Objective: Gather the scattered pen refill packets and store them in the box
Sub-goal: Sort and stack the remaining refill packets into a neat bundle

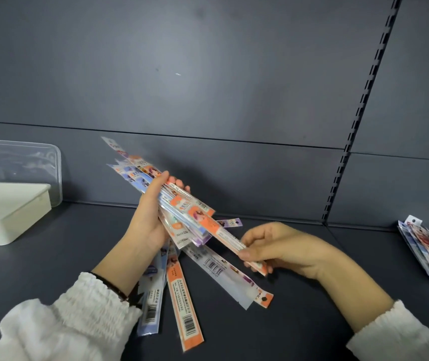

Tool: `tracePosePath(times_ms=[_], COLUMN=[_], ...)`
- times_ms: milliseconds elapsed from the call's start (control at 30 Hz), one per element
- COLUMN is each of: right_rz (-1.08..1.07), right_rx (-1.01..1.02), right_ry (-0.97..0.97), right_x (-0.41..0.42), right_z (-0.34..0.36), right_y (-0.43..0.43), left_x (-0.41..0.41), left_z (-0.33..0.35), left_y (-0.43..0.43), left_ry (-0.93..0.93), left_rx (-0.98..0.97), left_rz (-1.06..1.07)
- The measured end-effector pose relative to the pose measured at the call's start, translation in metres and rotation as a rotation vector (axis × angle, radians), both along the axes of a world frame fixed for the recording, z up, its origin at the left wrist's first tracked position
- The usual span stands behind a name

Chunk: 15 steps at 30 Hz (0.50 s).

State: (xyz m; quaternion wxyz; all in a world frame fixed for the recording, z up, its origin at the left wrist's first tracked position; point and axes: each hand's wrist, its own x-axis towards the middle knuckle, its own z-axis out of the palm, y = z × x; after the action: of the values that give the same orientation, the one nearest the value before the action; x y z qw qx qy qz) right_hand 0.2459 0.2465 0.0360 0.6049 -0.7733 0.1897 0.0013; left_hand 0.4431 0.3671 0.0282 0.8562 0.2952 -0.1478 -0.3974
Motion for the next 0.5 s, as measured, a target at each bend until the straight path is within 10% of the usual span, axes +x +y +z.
tracePosePath(times_ms=[233,500], right_rz=[-0.325,-0.387], right_rx=[0.246,0.005], right_ry=[-0.313,-0.332], right_x=[0.006,0.015], right_z=[0.001,-0.006], right_y=[-0.009,0.010], left_x=[-0.015,-0.046], left_z=[-0.009,-0.014], left_y=[-0.007,-0.014], left_ry=[-0.171,-0.444], left_rx=[0.110,0.201], left_rz=[-0.120,-0.236])
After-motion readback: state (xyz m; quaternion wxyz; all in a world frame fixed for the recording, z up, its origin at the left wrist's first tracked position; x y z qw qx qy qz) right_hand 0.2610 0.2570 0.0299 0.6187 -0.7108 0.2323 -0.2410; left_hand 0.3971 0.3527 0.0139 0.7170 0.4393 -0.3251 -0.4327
